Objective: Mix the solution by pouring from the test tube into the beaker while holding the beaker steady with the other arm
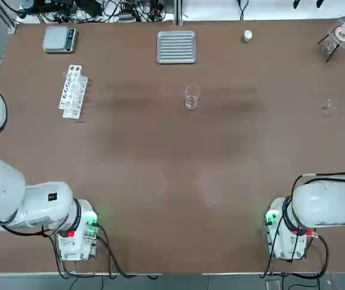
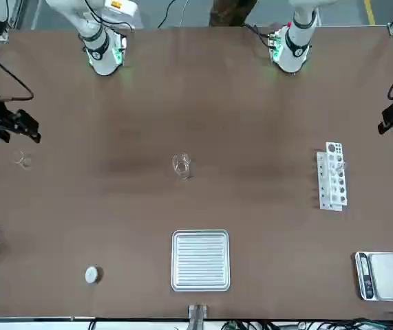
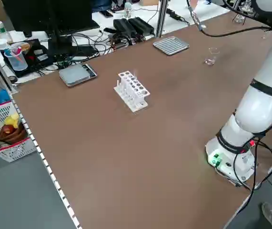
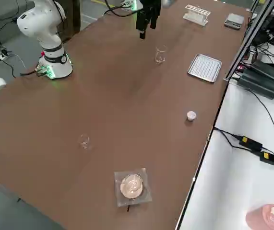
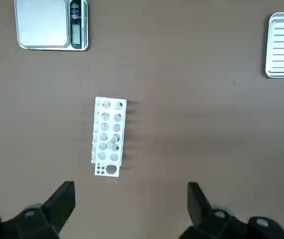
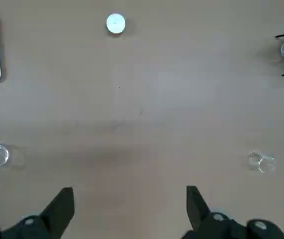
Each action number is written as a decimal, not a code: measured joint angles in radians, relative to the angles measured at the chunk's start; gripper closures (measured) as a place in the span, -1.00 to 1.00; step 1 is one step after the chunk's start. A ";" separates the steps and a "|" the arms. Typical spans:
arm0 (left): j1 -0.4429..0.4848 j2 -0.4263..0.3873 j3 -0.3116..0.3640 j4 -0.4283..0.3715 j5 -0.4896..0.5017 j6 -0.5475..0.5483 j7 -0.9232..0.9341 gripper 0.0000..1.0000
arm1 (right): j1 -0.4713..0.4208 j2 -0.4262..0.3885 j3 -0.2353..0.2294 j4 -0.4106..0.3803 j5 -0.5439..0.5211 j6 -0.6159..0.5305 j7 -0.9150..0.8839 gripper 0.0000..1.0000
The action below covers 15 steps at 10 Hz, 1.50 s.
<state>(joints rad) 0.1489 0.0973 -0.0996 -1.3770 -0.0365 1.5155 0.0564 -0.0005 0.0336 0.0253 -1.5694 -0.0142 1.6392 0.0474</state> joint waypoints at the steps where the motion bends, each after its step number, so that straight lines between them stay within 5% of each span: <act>1: -0.001 0.000 0.000 0.000 0.000 0.000 0.000 -0.99 | 0.000 0.003 0.001 -0.001 0.000 0.000 0.000 -0.99; 7: -0.008 0.043 -0.013 0.004 0.001 0.004 0.175 -0.99 | 0.001 0.041 0.007 -0.014 0.011 0.027 0.000 -0.99; 10: 0.008 0.064 -0.007 0.021 0.008 0.005 0.367 -0.99 | 0.008 0.070 0.014 -0.014 0.117 0.043 -0.019 -0.99; 13: 0.092 0.067 0.002 0.025 -0.007 0.005 0.614 -0.99 | 0.006 0.102 0.012 -0.014 0.180 0.084 -0.120 -0.99; 15: 0.173 0.070 0.005 0.027 -0.109 0.005 0.769 -0.99 | -0.005 0.121 0.009 -0.027 0.235 0.154 -0.262 -0.99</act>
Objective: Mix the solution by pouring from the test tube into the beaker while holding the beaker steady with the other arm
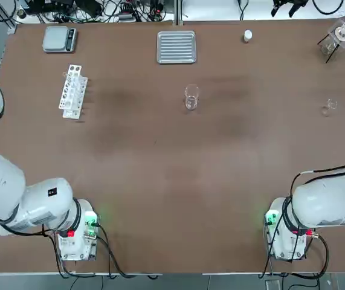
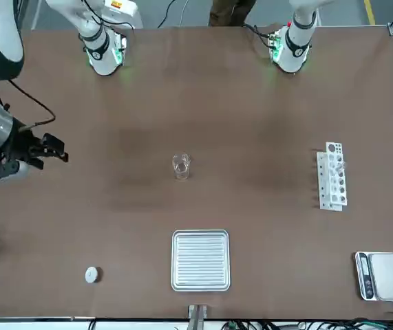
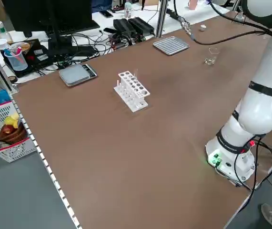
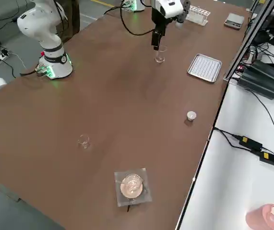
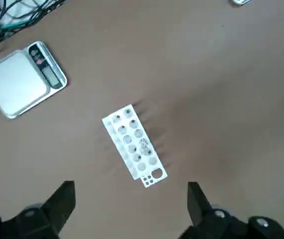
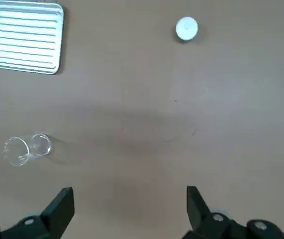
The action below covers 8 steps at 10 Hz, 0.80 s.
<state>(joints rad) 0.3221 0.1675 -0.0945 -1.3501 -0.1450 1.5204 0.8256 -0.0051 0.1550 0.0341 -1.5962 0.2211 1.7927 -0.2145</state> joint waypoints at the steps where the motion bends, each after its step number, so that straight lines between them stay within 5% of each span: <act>1: 0.058 0.011 0.001 0.000 -0.059 0.000 0.097 -0.99 | -0.015 0.010 -0.003 -0.017 0.042 0.048 -0.106 -0.99; 8: 0.328 0.148 0.002 -0.002 -0.341 -0.030 0.678 -0.99 | -0.083 0.113 -0.005 -0.104 0.406 0.163 -0.918 -1.00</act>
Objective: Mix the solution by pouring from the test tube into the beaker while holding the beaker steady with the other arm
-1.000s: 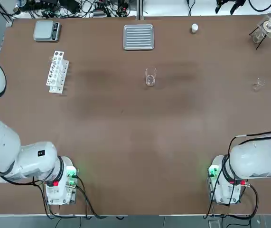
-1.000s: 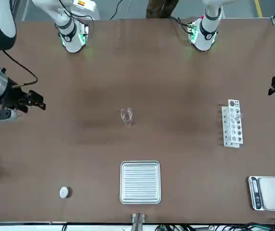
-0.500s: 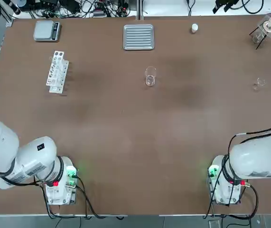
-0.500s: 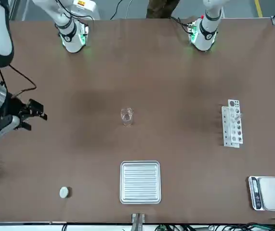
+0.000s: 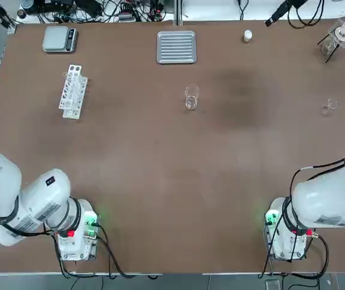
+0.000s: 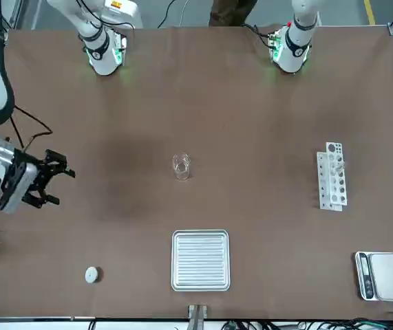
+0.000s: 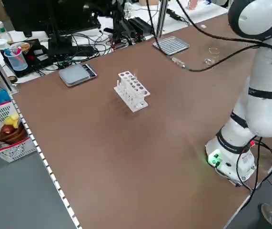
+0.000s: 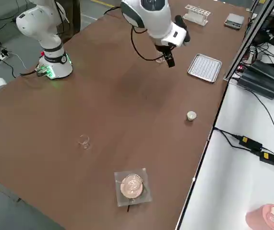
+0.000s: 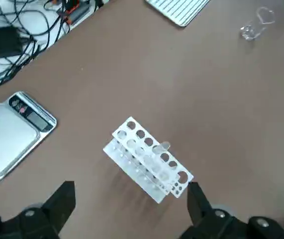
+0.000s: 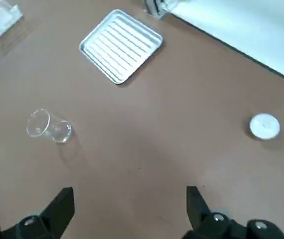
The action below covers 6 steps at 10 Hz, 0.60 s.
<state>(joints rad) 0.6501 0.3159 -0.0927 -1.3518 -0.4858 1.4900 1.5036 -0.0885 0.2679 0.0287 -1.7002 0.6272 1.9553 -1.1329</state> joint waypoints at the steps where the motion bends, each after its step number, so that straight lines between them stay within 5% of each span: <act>1: 0.023 0.034 0.000 -0.001 -0.060 -0.024 0.088 -0.99 | 0.000 0.015 0.001 -0.026 0.045 0.012 -0.116 -1.00; 3: 0.032 0.118 -0.001 -0.003 -0.146 -0.067 0.217 -0.99 | 0.005 0.064 0.007 -0.080 0.152 0.022 -0.385 -1.00; 6: 0.044 0.233 -0.001 -0.005 -0.175 -0.164 0.322 -0.99 | 0.015 0.120 0.047 -0.123 0.247 0.026 -0.523 -1.00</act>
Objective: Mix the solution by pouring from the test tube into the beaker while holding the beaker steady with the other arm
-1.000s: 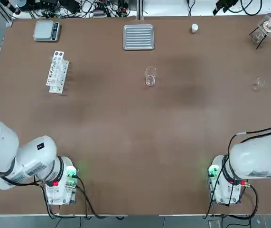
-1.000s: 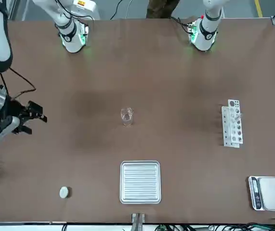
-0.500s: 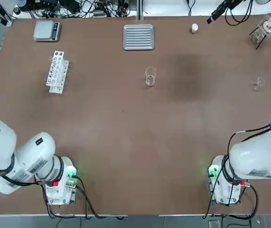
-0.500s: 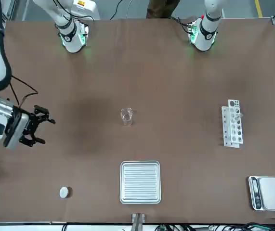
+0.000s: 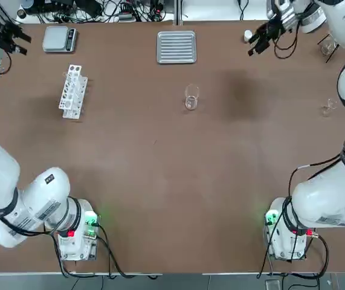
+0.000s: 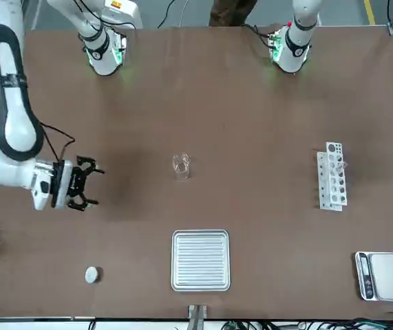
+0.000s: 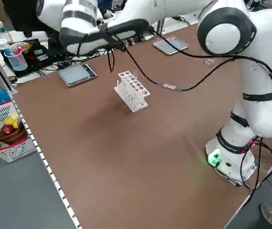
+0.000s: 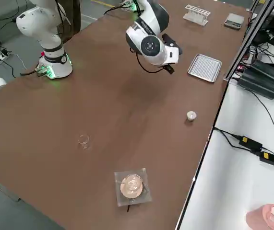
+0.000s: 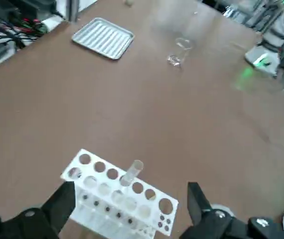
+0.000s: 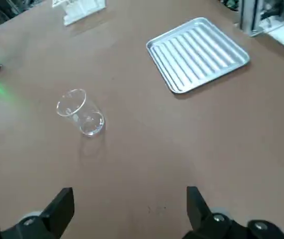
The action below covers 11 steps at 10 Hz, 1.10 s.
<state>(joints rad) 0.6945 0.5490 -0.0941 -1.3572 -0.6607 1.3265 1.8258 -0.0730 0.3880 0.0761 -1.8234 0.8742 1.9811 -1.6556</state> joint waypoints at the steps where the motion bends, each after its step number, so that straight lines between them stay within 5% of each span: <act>1: 0.007 0.038 -0.001 -0.001 -0.026 -0.007 0.070 -0.98 | 0.005 0.013 0.018 -0.011 0.070 0.001 -0.068 -0.99; 4: 0.022 0.156 -0.007 -0.003 -0.108 -0.034 0.199 -0.98 | 0.070 0.049 0.036 -0.109 0.330 0.057 -0.338 -0.99; 11: 0.017 0.359 -0.045 -0.004 -0.212 -0.066 0.425 -0.76 | 0.116 0.151 0.036 -0.214 0.540 0.072 -0.718 -0.99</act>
<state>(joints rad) 0.7114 0.9079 -0.1395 -1.3616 -0.8728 1.2610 2.2513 0.0430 0.5387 0.1121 -2.0377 1.4143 2.0531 -2.3740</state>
